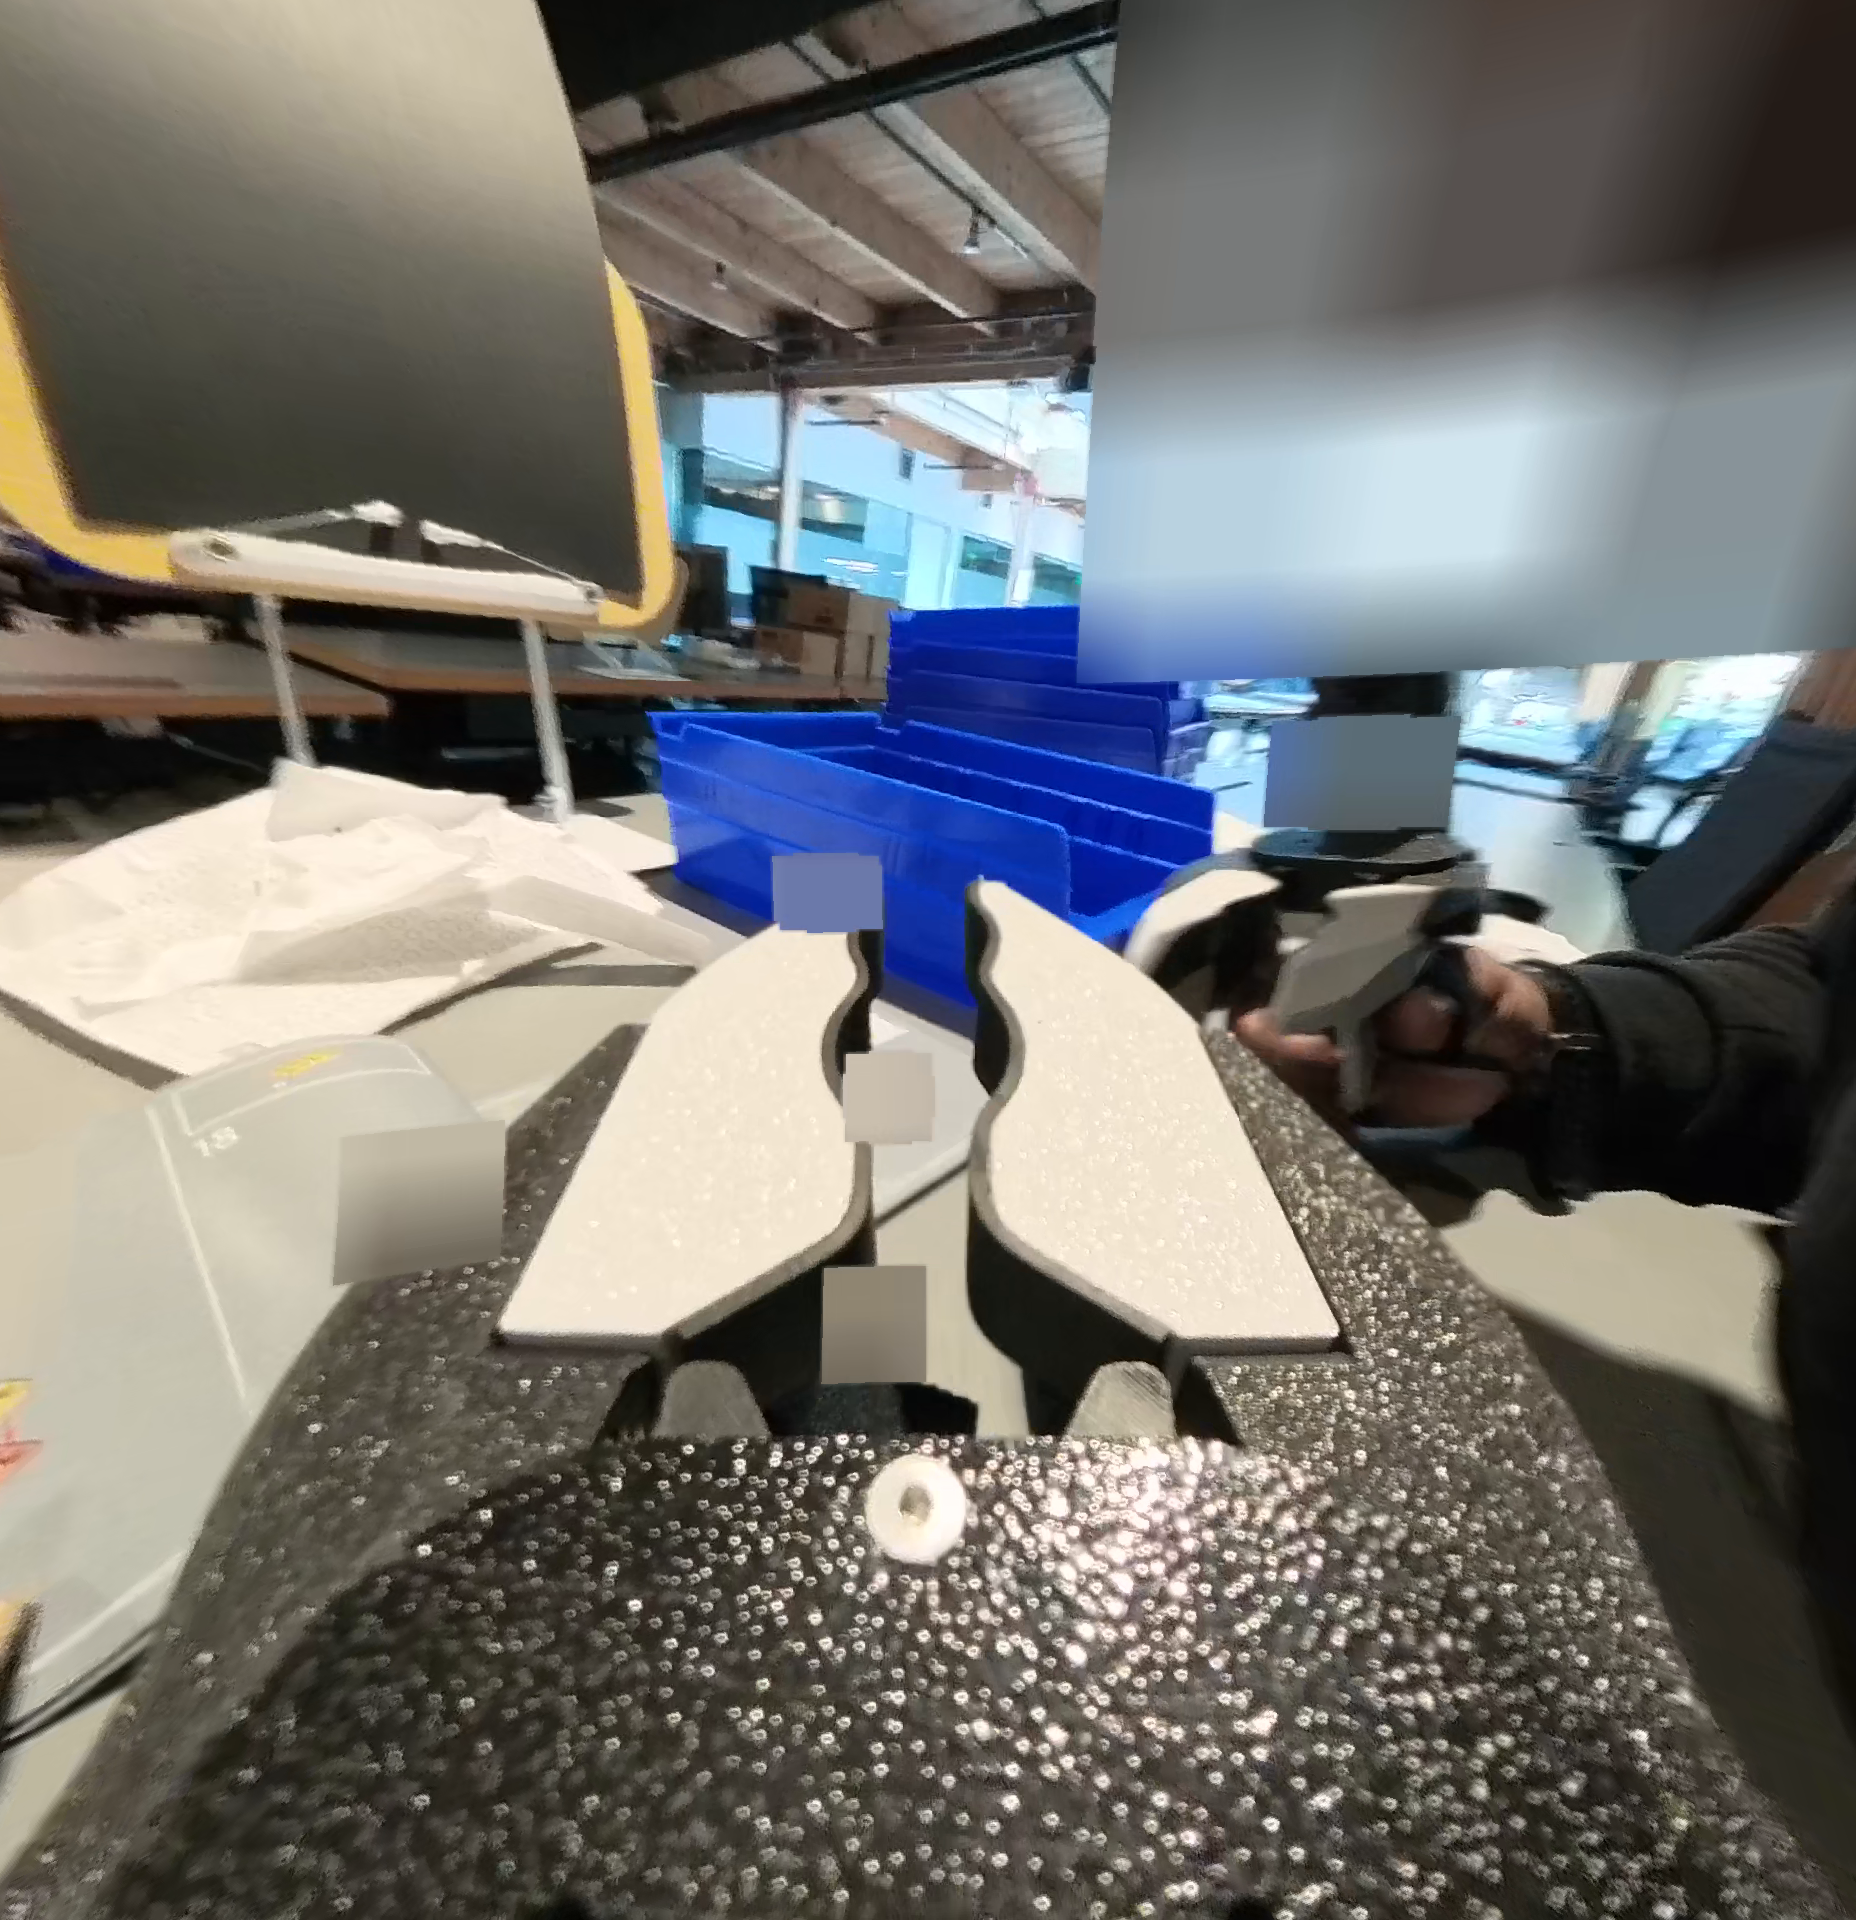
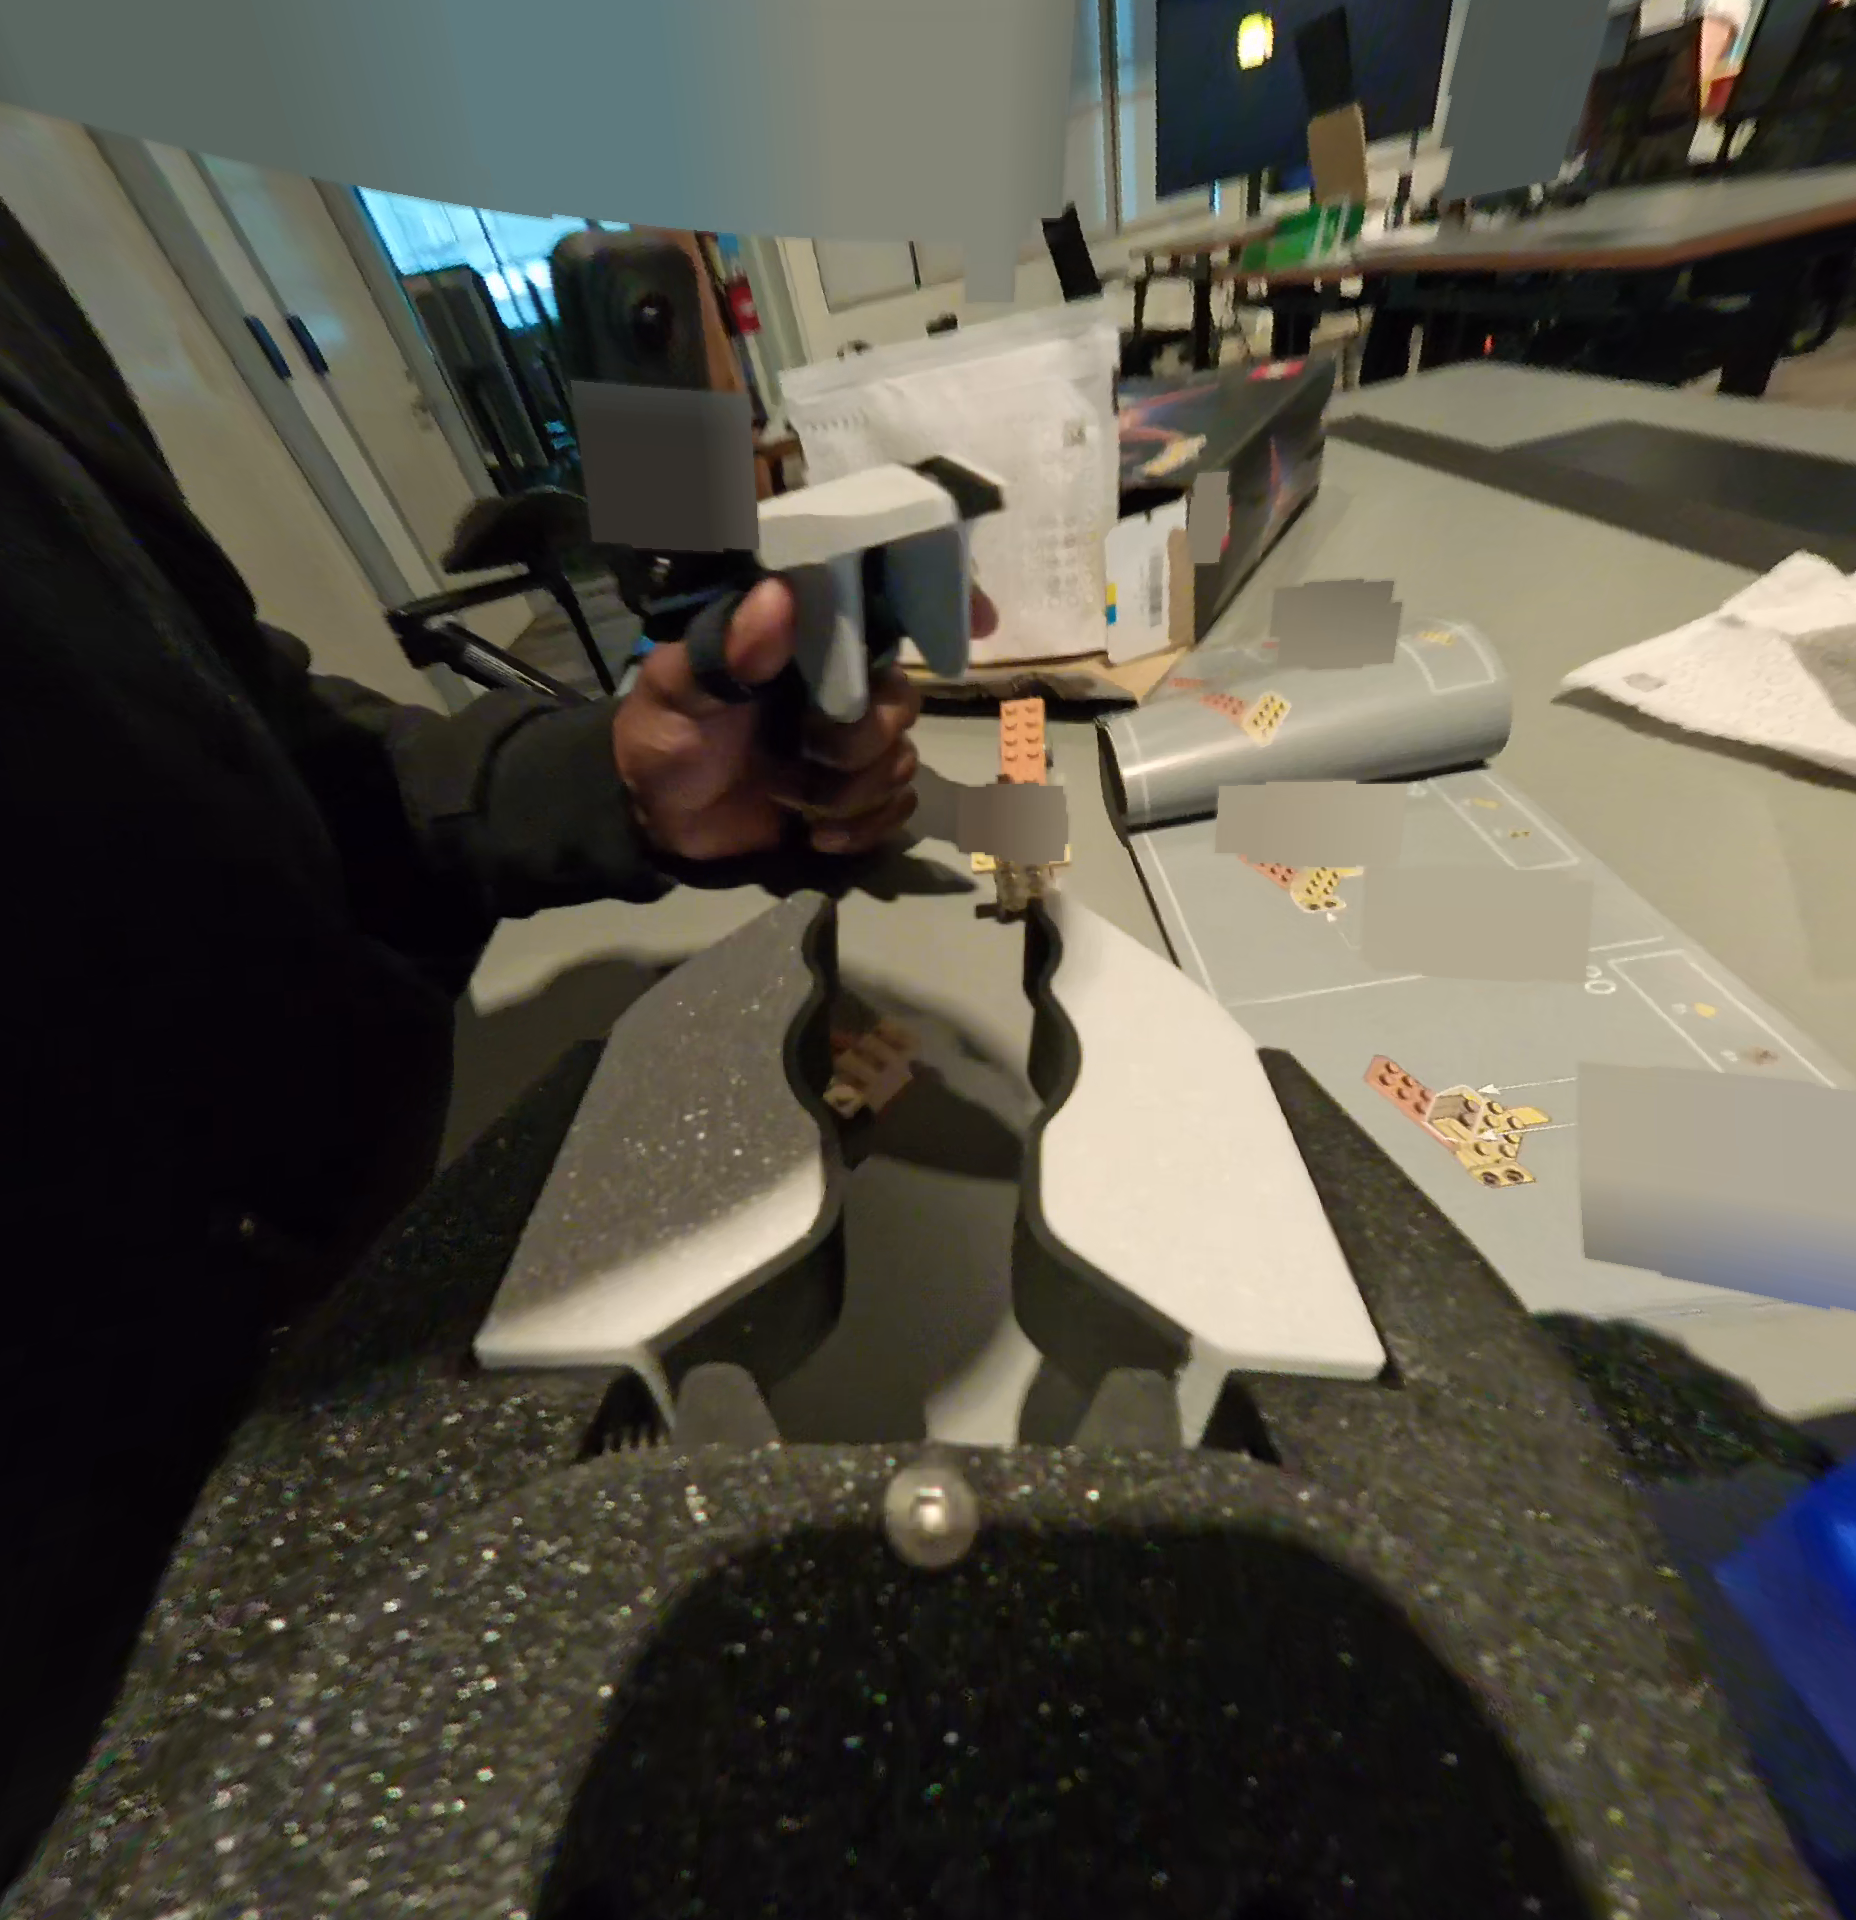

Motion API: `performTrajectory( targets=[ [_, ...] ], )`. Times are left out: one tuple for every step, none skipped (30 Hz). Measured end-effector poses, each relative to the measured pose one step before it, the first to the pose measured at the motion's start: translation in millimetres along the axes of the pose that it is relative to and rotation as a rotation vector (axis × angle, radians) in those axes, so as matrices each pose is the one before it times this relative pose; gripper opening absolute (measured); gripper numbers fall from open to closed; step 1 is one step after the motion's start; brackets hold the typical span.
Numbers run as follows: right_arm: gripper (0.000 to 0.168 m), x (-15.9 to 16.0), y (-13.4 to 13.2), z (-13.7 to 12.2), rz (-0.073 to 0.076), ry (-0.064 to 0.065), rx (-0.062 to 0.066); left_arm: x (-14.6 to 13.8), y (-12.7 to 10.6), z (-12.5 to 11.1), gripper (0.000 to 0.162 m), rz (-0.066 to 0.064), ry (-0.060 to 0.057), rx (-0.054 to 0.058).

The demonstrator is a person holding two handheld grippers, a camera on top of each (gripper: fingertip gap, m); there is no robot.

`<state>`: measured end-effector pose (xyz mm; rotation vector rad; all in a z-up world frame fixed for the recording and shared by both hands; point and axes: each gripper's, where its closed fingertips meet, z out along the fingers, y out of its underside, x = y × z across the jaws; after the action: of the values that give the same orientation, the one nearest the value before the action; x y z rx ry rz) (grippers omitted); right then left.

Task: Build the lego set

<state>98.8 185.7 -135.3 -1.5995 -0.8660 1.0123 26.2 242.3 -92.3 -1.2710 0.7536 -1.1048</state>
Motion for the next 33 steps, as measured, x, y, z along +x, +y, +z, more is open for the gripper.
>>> performTrajectory(
  targets=[
    [0.034, -2.08, -0.76, -2.87, -0.0046, -0.0067, 0.0097, -1.91, -0.5, 0.72, 0.012, 0.0138, -0.0142, -0.0084],
    [0.033, -2.0, 0.19, -3.57, -0.0068, -0.0042, 0.002, -1.44, -0.96, 1.58, 0.011, 0.0164, -0.012, -0.0147],
    [0.033, -1.95, 0.79, -4.32, -0.0113, -0.0006, -0.003, 0.15, -2.38, 2.59, 0.011, 0.0178, -0.0026, -0.015],
    [0.033, -1.39, 1.23, -5.15, -0.0158, 0.0044, -0.0062, 2.01, -3.76, 3.86, 0.011, 0.0199, 0.009, -0.0148],
    [0.033, -0.75, 1.63, -5.95, -0.0185, 0.0079, -0.008, 3.09, -4.47, 5.17, 0.012, 0.0192, 0.0161, -0.0192],
    [0.033, -0.09, 1.65, -6.56, -0.0181, 0.0091, -0.0073, 3.57, -4.51, 6.65, 0.012, 0.0178, 0.0219, -0.0277],
    [0.032, 0.49, 1.36, -6.98, -0.0144, 0.009, -0.0043, 3.86, -4.6, 7.75, 0.013, 0.0197, 0.0249, -0.0334],
    [0.032, 0.78, 0.67, -7.3, -0.0084, 0.008, 0.0005, 3.67, -4.89, 8.63, 0.014, 0.0232, 0.0248, -0.0358],
    [0.032, 0.6, 0.07, -7.24, -0.0025, 0.0043, 0.0049, 3.73, -5.05, 9.59, 0.014, 0.0256, 0.0266, -0.0363],
    [0.031, 0.45, -0.16, -6.8, 0.0011, 0.001, 0.0064, 3.4, -5.29, 10.48, 0.015, 0.026, 0.0269, -0.0362],
    [0.031, 0.12, -0.02, -6.37, 0.0017, -0.0004, 0.0052, 3.4, -5.39, 11.34, 0.015, 0.0266, 0.0287, -0.0371],
    [0.031, -0.36, 0.46, -5.72, 0.0001, -0.0017, 0.003, 3.29, -5.25, 12.21, 0.017, 0.0293, 0.0314, -0.0382],
    [0.03, -0.96, 0.96, -5.2, -0.0023, -0.0032, 0.0011, 3.23, -4.52, 12.96, 0.018, 0.0311, 0.0346, -0.0418],
    [0.03, -1.16, 1.35, -4.51, -0.0031, -0.0023, -0.001, 2.49, -3.23, 13.71, 0.019, 0.0317, 0.0363, -0.0485],
    [0.03, -1.35, 1.5, -4.04, -0.0031, -0.0025, -0.0027, 1.87, -2.34, 14.34, 0.02, 0.0306, 0.038, -0.0554],
    [0.03, -1.57, 1.29, -3.64, -0.0043, -0.0035, -0.0021, 1.31, -2.35, 14.74, 0.021, 0.0296, 0.0398, -0.0567],
    [0.03, -1.66, 1.36, -3.14, -0.0043, -0.0032, -0.0023, -0.25, -2.66, 15.03, 0.022, 0.03, 0.0385, -0.0614],
    [0.03, -1.86, 0.81, -2.84, -0.0033, -0.0054, -0.0016, -2.94, -3.5, 15.14, 0.022, 0.0338, 0.0304, -0.0645],
    [0.029, -1.44, 0.4, -2.44, -0.0025, -0.0047, 0.0003, -5.13, -4.46, 14.83, 0.022, 0.0366, 0.0276, -0.0658],
    [0.029, -1.1, 0.2, -1.91, -0.0004, -0.0035, 0.0011, -6.52, -5.87, 14.55, 0.023, 0.0342, 0.0269, -0.0643],
    [0.029, -1.0, -0.14, -1.64, 0.0032, -0.0053, 0.0031, -5.26, -6.58, 14.41, 0.023, 0.0341, 0.0434, -0.0626],
    [0.029, -1.08, -0.24, -1.31, 0.0063, -0.0067, 0.0042, -3.68, -5.02, 14.6, 0.022, 0.0298, 0.06, -0.0704],
    [0.029, -1.07, -0.17, -1.05, 0.0056, -0.0064, 0.0024, -4.07, -2.84, 14.61, 0.021, 0.0225, 0.0617, -0.0807],
    [0.029, -1.08, 0.21, -0.86, 0.0012, -0.0047, 0.0003, -5.11, -1.71, 14.57, 0.02, 0.0171, 0.0532, -0.0773],
    [0.029, -0.89, 0.27, -0.75, -0.0032, -0.0023, -0.0016, -1.77, 0.56, 14.77, 0.018, 0.0065, 0.0675, -0.0785],
    [0.029, -1.0, 0.59, -0.51, -0.0058, -0.0011, -0.0034, 0.66, 2.31, 14.68, 0.018, -0.0082, 0.0766, -0.0807],
    [0.029, -1.16, 0.64, -0.46, -0.0068, -0.0015, -0.0047, 0.93, 4.32, 14.75, 0.018, -0.0104, 0.0683, -0.0832],
    [0.029, -0.99, 0.63, -0.42, -0.0063, -0.0017, -0.0039, -0.85, 5.95, 14.21, 0.015, 0.0056, 0.043, -0.0843],
    [0.029, -0.97, 0.31, -0.36, -0.0035, -0.002, -0.0016, -2.78, 6.68, 13.38, 0.013, 0.0143, 0.0164, -0.0773],
    [0.029, -0.8, 0.07, -0.41, 0.0007, -0.0037, 0.0001, -2.53, 7.22, 11.82, 0.012, 0.0138, 0.0088, -0.0744],
    [0.029, -1.06, -0.09, -0.33, 0.0041, -0.0063, 0.0011, -0.95, 5.61, 9.61, 0.01, 0.0092, 0.0122, -0.0582],
    [0.029, -0.88, -0.08, -0.48, 0.0052, -0.0065, 0.0019, -0.53, 3.7, 7.0, 0.009, 0.0062, 0.0097, -0.0413],
    [0.029, -0.79, 0.02, -0.25, 0.0048, -0.006, 0.0007, -1.82, 2.05, 5.12, 0.008, 0.0034, -0.0034, -0.0283]
  ],
)
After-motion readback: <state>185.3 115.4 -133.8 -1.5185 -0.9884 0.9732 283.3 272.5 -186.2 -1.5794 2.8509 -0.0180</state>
